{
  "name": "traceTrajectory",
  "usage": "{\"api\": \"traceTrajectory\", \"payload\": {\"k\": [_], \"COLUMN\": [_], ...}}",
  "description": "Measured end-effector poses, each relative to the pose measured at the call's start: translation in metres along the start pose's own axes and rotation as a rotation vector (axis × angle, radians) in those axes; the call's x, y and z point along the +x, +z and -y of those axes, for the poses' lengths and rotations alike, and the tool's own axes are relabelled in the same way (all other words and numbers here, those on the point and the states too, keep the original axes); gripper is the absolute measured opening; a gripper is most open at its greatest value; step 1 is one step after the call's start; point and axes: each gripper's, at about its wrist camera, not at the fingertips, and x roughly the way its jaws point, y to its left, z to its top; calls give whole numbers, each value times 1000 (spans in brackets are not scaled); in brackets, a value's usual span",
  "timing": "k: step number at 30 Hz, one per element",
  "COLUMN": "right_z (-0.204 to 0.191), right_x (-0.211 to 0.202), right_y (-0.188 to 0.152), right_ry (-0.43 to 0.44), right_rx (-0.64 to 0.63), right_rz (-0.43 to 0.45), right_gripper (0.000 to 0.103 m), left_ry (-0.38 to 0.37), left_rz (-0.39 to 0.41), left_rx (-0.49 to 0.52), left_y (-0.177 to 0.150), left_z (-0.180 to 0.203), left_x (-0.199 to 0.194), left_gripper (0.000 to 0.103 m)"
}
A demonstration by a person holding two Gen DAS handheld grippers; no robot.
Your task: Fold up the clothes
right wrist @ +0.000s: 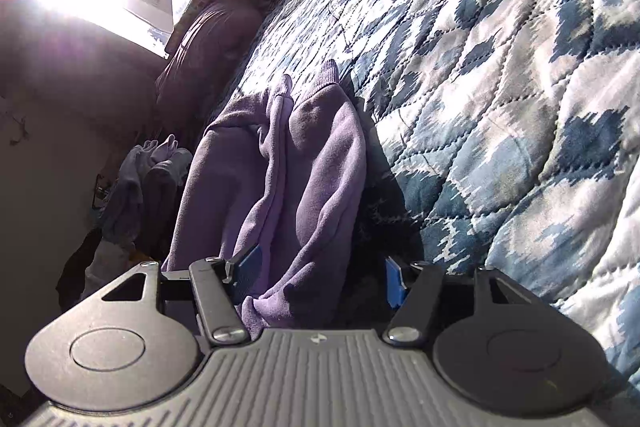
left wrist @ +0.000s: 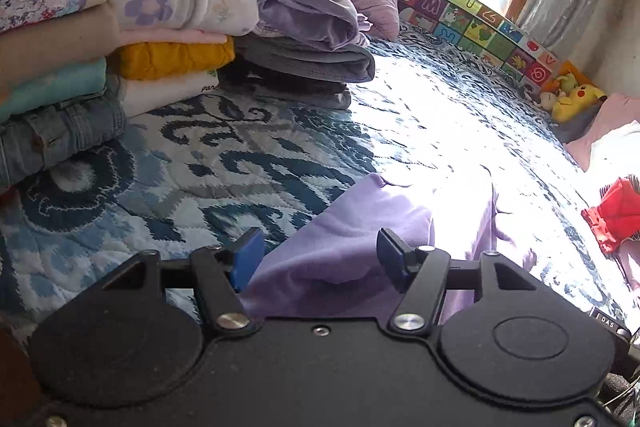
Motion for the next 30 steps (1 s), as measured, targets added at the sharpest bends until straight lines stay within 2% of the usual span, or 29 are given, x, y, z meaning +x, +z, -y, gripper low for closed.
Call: {"api": "traceTrajectory", "payload": {"k": [2,5,6,7,8,12,15,17,19,20,22,23,24,25,26,30], "right_z": [-4,-18,-24,-32,-36,-38,-31,-21,-13,-8,1,4,4,4,3,-6], "right_x": [6,3,-3,-14,-26,-79,-109,-120,-121,-120,-117,-116,-116,-117,-119,-128], "right_y": [1,1,4,9,16,46,58,62,61,59,56,54,53,52,51,53], "right_ry": [-9,-20,-26,-35,-40,-98,-182,-254,-315,-334,-373,-388,-398,-409,-423,-454], "right_rx": [-12,-80,-101,-118,-123,-136,-163,-182,-199,-193,-180,-170,-162,-156,-156,-188], "right_rz": [-13,3,19,47,80,173,194,190,179,178,173,169,169,176,191,233], "right_gripper": [20,15,14,14,13,13,13,13,14,14,16,19,21,25,29,34], "left_ry": [-14,-34,-38,-30,-23,-43,-30,-16,11,-9,-36,-40,-51,-65,-84,-118], "left_rz": [-40,-101,-120,-144,-168,-76,-27,-21,-31,-54,-76,-85,-87,-87,-102,-158], "left_rx": [65,138,160,164,168,90,11,-18,-5,-9,-35,-32,-28,-34,-43,-57], "left_y": [3,3,3,1,-1,4,7,5,-1,-4,-8,-9,-10,-10,-9,-4], "left_z": [17,38,44,45,45,30,11,-1,-7,-9,-12,-11,-9,-7,-5,1], "left_x": [27,70,84,94,103,75,51,41,39,40,43,45,47,50,55,85], "left_gripper": [62,62,55,38,0,0,0,0,0,0,9,30,58,63,64,64]}}
